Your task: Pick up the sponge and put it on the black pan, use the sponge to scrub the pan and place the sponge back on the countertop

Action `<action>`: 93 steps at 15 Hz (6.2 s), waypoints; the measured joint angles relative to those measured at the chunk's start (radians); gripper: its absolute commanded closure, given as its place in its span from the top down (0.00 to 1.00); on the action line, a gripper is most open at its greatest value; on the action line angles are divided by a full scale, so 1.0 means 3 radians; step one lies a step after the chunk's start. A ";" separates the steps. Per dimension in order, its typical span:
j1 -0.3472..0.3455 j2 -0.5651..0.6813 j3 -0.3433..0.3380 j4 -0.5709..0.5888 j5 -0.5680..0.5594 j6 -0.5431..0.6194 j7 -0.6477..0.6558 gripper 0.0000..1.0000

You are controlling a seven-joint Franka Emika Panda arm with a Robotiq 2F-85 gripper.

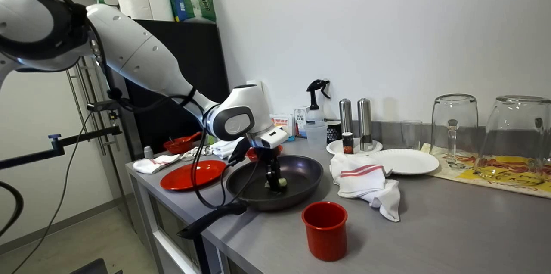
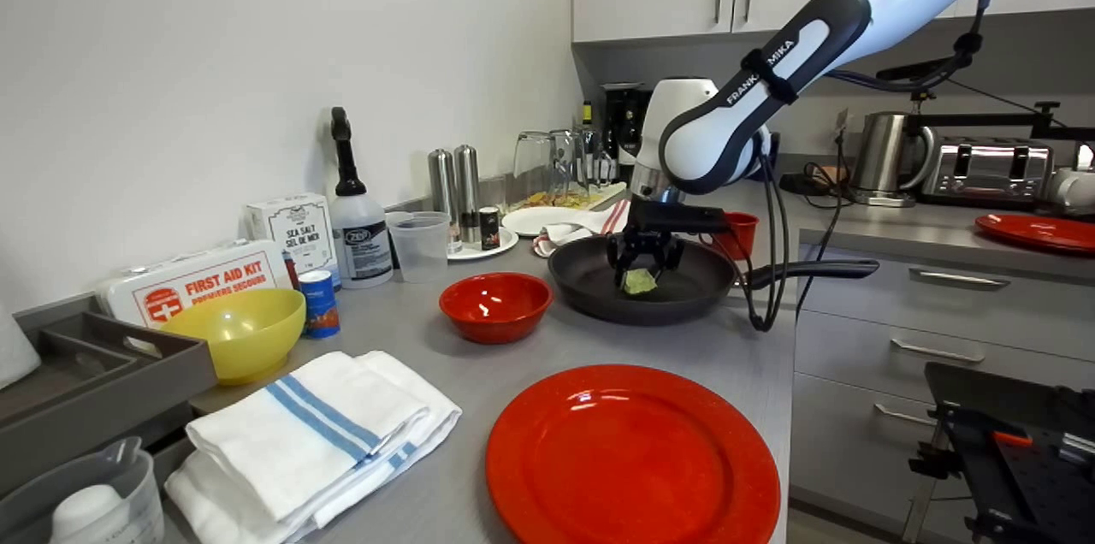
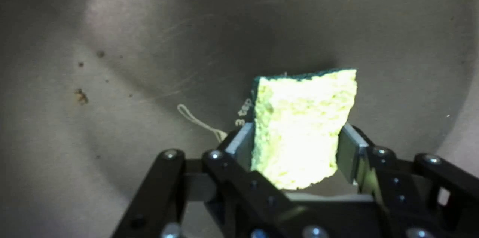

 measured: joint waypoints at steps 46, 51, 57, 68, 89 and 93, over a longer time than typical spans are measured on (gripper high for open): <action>-0.0120 -0.0886 0.0633 -0.0085 0.0639 -0.0734 -0.1587 0.28; -0.0163 -0.0962 0.0644 -0.0139 0.0783 -0.1061 -0.1762 0.28; -0.0151 -0.1017 0.0648 -0.0497 0.0775 -0.0818 -0.1756 0.28; -0.0093 -0.1214 0.0764 -0.0968 0.0838 -0.0621 -0.1846 0.28; -0.0088 -0.1225 0.0780 -0.1247 0.0837 -0.0768 -0.2560 0.28; -0.0088 -0.1224 0.0781 -0.1323 0.0949 -0.0612 -0.2661 0.28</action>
